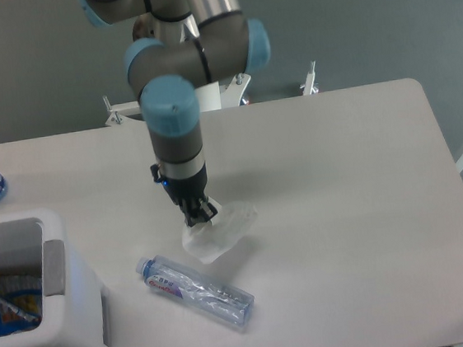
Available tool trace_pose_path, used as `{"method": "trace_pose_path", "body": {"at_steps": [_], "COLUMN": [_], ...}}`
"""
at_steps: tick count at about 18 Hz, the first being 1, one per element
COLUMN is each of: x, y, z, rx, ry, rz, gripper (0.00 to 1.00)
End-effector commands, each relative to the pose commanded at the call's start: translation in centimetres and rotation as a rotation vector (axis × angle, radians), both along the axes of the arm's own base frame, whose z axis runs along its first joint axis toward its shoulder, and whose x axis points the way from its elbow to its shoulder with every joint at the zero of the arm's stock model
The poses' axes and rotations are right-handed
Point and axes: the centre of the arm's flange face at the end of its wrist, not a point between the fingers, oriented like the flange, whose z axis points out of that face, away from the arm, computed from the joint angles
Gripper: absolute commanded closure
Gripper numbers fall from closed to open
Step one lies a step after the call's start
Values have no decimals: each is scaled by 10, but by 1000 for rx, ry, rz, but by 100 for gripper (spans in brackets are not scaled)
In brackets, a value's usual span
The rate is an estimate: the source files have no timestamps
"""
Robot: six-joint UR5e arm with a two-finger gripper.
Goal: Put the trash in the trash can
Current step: 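Lift the bag and carry it over the white trash bin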
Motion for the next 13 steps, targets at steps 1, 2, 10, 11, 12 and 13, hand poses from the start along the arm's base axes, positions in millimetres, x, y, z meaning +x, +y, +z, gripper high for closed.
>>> {"method": "trace_pose_path", "body": {"at_steps": [1,2,10,11,12,13], "x": [-7,-10,-25,-18,-7,1], "y": [-1,3,33,42,51,57], "z": [20,36,145,150,154,161], "rx": [44,79,310,325,335,349], "ry": [-17,-39,-206,-228,-251,-265], "rz": [63,125,582,601,610,616], "gripper": [100,100,100,100,100,100]}}
